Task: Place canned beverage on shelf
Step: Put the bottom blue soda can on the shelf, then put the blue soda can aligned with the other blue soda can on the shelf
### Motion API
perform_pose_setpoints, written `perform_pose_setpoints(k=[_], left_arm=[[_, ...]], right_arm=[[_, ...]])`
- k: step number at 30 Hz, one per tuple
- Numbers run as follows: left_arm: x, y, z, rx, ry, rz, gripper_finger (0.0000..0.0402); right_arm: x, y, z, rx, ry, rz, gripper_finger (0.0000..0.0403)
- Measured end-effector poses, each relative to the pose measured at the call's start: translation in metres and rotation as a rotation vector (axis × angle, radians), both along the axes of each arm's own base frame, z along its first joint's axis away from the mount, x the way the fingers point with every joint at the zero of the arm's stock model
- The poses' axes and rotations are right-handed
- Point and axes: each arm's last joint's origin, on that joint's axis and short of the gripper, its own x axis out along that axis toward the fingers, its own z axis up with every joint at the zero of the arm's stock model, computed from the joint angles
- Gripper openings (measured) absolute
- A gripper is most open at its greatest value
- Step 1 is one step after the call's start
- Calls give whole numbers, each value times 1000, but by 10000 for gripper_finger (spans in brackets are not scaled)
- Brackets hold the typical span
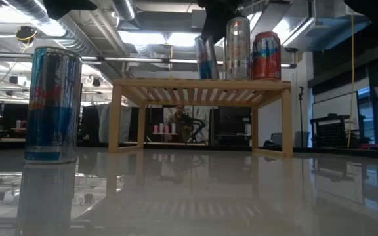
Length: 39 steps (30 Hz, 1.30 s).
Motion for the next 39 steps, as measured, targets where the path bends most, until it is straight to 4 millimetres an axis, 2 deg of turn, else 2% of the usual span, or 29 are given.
perform_pose_setpoints(k=[4,18,29,34,39], left_arm=[[0,0,0,0,0,0,324],[0,0,0,1,0,1,324],[0,0,0,-1,-4,11,324],[1,0,2,-12,-22,3,324],[0,0,1,-4,-8,-2,324]], right_arm=[[0,0,0,-12,5,-8,347],[2,-3,2,-70,-15,-20,349],[-4,-3,25,-180,-135,-74,349],[-12,15,45,-167,-242,-48,349],[-15,52,58,-56,-325,-13,349]])
